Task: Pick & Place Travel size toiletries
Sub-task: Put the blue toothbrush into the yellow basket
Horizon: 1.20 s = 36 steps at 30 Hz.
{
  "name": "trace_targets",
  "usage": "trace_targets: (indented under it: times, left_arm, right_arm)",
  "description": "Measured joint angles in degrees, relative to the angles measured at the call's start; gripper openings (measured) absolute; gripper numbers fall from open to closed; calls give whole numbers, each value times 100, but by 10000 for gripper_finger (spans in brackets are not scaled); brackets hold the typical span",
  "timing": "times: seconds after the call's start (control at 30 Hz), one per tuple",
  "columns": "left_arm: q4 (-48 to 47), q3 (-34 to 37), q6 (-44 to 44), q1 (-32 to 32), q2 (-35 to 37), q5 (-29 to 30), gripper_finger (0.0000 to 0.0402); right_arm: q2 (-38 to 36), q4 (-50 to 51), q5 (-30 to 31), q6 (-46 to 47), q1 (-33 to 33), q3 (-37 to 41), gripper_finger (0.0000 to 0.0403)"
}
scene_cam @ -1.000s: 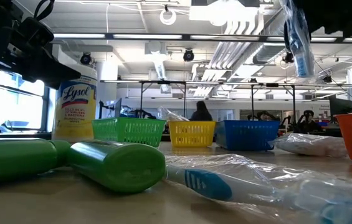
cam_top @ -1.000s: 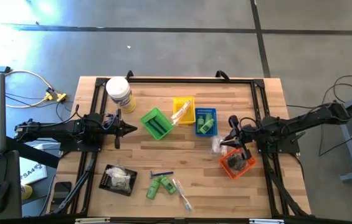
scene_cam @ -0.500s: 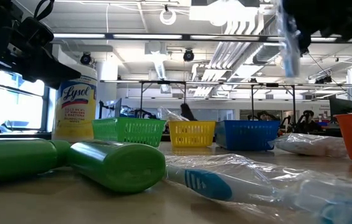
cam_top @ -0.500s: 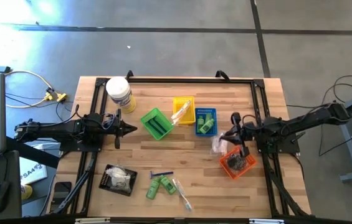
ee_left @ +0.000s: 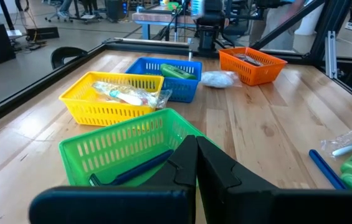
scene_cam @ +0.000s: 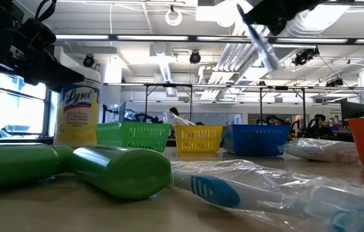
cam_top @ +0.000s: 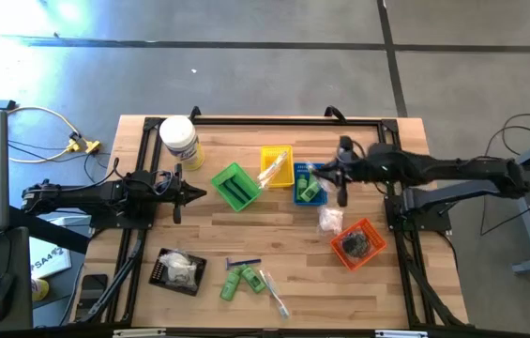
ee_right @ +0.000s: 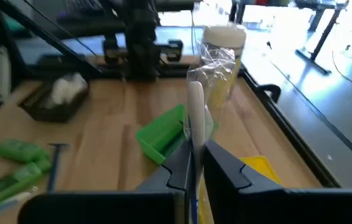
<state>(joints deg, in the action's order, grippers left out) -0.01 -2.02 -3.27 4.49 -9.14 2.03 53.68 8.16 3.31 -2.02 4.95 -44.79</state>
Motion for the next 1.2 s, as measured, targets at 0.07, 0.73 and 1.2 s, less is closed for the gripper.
trace_targets:
  times: [0.07, 0.73, 1.2]
  left_arm:
    - [-2, 0, 0, 0, 1, 4, 0]
    - [-60, -3, 0, 0, 1, 8, 0]
    - [-155, -11, -4, 0, -1, 6, 0]
  right_arm:
    - [431, 272, -281, -242, 241, -405, 25]
    - [3604, -545, -2597, -3385, 1170, -2036, 24]
    - [4691, -911, -2399, -3707, 1280, -2036, 24]
